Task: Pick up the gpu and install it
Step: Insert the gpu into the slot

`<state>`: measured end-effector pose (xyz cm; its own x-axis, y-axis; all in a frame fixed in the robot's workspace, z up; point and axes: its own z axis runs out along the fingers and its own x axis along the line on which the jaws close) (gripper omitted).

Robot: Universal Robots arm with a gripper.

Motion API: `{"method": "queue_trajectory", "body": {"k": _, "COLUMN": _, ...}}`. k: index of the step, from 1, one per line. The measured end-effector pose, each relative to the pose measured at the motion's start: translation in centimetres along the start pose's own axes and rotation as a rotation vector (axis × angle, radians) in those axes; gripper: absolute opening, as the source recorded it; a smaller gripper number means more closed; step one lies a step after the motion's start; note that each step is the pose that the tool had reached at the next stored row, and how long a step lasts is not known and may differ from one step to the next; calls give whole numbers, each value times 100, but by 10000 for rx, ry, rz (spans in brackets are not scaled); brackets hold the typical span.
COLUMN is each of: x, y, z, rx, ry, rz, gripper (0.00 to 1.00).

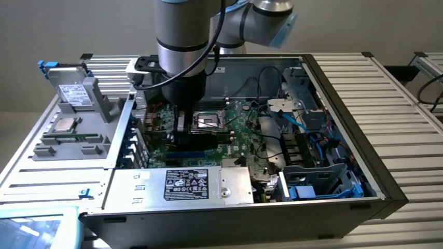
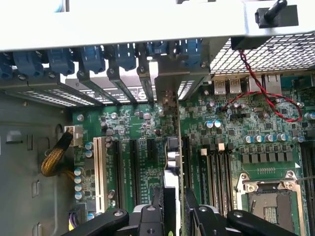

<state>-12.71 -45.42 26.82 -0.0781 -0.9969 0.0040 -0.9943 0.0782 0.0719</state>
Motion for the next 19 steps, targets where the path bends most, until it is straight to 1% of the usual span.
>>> {"method": "queue_trajectory", "body": {"k": 2, "x": 12, "y": -14, "z": -1, "rx": -52, "ry": -17, "rz": -1, "gripper": 28}}
{"method": "queue_trajectory", "body": {"k": 3, "x": 18, "y": -22, "z": -3, "rx": -91, "ry": -24, "rz": -2, "gripper": 28}}
{"method": "queue_trajectory", "body": {"k": 4, "x": 24, "y": -32, "z": -3, "rx": -135, "ry": -37, "rz": -4, "gripper": 28}}
{"method": "queue_trajectory", "body": {"k": 6, "x": 35, "y": -46, "z": -4, "rx": -251, "ry": -71, "rz": -8, "gripper": 28}}
{"method": "queue_trajectory", "body": {"k": 7, "x": 37, "y": -51, "z": -4, "rx": -285, "ry": -79, "rz": -9, "gripper": 28}}
{"method": "queue_trajectory", "body": {"k": 10, "x": 38, "y": -51, "z": -4, "rx": -294, "ry": -79, "rz": -6, "gripper": 28}}
{"method": "queue_trajectory", "body": {"k": 11, "x": 44, "y": -52, "z": -4, "rx": -320, "ry": -77, "rz": -9, "gripper": 28}}
{"method": "queue_trajectory", "body": {"k": 13, "x": 62, "y": -55, "z": -4, "rx": -430, "ry": -69, "rz": -9, "gripper": 28}}
{"method": "queue_trajectory", "body": {"k": 14, "x": 63, "y": -54, "z": -4, "rx": -516, "ry": -62, "rz": -8, "gripper": 28}}
{"method": "queue_trajectory", "body": {"k": 16, "x": 64, "y": -53, "z": -4, "rx": -759, "ry": -42, "rz": -4, "gripper": 28}}
{"method": "queue_trajectory", "body": {"k": 18, "x": 74, "y": -57, "z": -4, "rx": -1049, "ry": -19, "rz": -3, "gripper": 28}}
{"method": "queue_trajectory", "body": {"k": 19, "x": 76, "y": -58, "z": -4, "rx": -1122, "ry": -13, "rz": -5, "gripper": 28}}
